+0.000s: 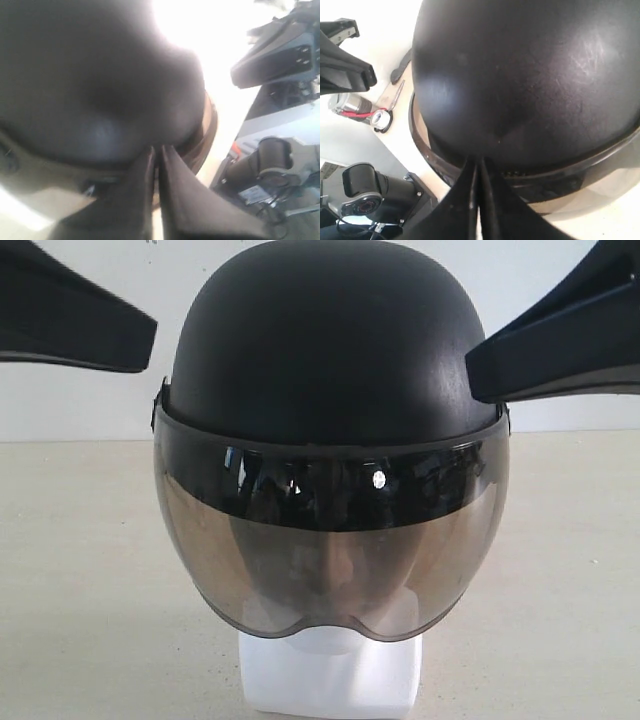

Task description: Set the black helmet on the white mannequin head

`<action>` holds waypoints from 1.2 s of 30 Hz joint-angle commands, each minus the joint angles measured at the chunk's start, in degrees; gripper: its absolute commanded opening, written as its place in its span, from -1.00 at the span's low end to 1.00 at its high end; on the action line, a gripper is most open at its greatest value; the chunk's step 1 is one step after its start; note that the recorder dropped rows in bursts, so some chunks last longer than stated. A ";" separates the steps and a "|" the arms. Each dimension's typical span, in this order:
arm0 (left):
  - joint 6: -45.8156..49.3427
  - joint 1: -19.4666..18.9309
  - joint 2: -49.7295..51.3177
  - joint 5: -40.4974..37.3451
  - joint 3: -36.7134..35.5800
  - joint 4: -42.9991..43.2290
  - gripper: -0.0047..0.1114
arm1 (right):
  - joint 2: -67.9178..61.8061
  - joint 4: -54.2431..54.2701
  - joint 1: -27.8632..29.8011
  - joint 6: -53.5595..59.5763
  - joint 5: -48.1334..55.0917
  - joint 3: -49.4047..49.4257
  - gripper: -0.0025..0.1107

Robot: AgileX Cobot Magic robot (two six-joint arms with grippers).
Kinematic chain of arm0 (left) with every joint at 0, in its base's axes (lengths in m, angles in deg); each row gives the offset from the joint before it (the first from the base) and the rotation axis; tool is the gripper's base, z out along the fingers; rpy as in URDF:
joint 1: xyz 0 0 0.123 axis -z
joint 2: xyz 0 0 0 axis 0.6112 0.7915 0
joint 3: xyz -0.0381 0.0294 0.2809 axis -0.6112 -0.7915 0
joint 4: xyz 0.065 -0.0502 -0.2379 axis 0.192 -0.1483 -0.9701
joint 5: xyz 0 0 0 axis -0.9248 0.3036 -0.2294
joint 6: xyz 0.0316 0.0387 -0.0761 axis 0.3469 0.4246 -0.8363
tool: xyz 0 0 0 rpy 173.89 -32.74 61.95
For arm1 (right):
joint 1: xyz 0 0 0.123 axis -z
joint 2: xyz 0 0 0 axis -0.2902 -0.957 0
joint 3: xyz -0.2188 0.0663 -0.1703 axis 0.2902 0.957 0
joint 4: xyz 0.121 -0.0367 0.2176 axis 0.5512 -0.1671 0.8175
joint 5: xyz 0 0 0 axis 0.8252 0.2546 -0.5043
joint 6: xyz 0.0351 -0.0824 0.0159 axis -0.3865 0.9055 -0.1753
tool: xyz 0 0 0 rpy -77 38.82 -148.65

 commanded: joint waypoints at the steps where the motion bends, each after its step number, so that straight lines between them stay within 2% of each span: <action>1: -5.16 0.11 -3.20 -2.10 0.46 7.38 -0.84 | 2.66 -2.73 0.30 -0.79 0.90 0.16 -0.96; 6: -9.35 0.11 -10.17 -2.72 0.46 8.29 -0.84 | 8.90 -11.79 0.30 -5.10 -0.01 0.16 -0.96; 11: -11.60 0.11 -16.93 -2.92 0.35 8.29 -0.84 | 15.35 -18.87 0.30 -5.79 3.78 0.16 -0.96; 15: -14.61 0.11 -22.22 -4.49 -1.21 7.80 -0.84 | 19.66 -19.17 0.30 -5.90 7.86 0.16 -0.96; 22: -15.46 0.11 -30.47 -6.00 -5.08 7.80 -0.84 | 25.53 -19.48 0.30 -5.90 7.86 0.16 -0.96; 36: -15.46 0.11 -38.62 -6.00 -5.10 7.92 -0.84 | 27.64 -18.84 0.30 -5.90 7.86 0.16 -0.96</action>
